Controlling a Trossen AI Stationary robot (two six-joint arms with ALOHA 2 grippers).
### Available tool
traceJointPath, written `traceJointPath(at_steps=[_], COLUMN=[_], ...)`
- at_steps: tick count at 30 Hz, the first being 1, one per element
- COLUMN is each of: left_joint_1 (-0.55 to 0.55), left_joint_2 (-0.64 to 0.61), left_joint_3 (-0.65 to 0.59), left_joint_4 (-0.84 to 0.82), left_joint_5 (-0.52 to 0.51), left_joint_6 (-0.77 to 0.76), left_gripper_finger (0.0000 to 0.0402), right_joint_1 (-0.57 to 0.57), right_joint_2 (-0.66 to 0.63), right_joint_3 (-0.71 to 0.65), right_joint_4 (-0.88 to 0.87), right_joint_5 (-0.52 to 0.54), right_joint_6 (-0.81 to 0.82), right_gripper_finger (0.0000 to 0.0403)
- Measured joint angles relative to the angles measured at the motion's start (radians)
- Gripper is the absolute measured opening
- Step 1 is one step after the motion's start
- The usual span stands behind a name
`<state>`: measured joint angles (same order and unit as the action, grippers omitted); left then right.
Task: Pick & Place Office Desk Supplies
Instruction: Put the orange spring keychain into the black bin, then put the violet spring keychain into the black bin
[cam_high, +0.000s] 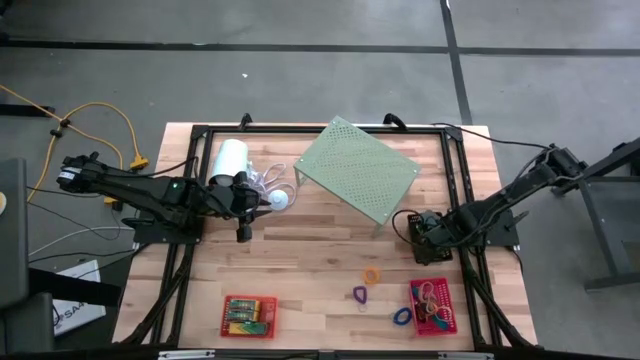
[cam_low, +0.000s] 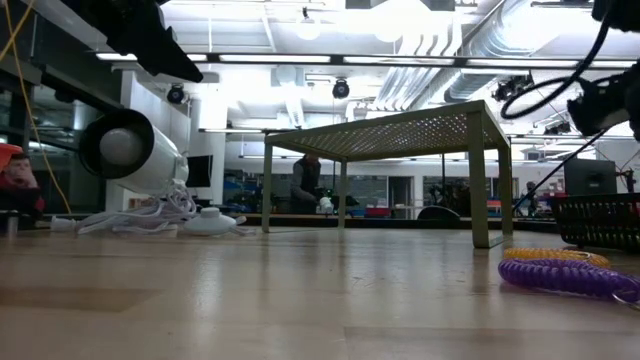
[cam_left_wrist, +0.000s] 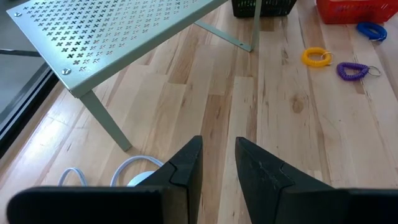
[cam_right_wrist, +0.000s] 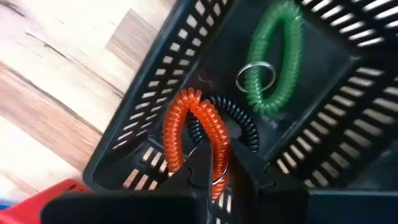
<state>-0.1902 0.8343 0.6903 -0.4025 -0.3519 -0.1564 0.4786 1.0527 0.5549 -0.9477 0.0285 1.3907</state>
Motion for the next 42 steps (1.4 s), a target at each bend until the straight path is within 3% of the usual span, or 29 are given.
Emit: traceJointPath(at_steps=[12,20,25,32,42], left_joint_1=[0.000,0.000,0.000,0.000,0.000], left_joint_2=[0.000,0.000,0.000,0.000,0.000], left_joint_3=[0.000,0.000,0.000,0.000,0.000], left_joint_4=[0.000,0.000,0.000,0.000,0.000], left_joint_5=[0.000,0.000,0.000,0.000,0.000], left_joint_6=[0.000,0.000,0.000,0.000,0.000], left_gripper_finger=[0.0089,0.0089,0.0089,0.0089,0.0089], right_joint_1=[0.000,0.000,0.000,0.000,-0.023], right_joint_2=[0.000,0.000,0.000,-0.009,-0.126], right_joint_3=[-0.020,-0.020,-0.020,-0.014,0.068], right_joint_4=[0.022,0.022,0.022,0.015,0.009], right_joint_5=[-0.007,-0.004,-0.005,-0.010,-0.002], right_joint_6=[0.003,-0.002,-0.002,-0.003,-0.060], right_gripper_finger=[0.0030,0.0107,0.0132,0.0127,0.0110])
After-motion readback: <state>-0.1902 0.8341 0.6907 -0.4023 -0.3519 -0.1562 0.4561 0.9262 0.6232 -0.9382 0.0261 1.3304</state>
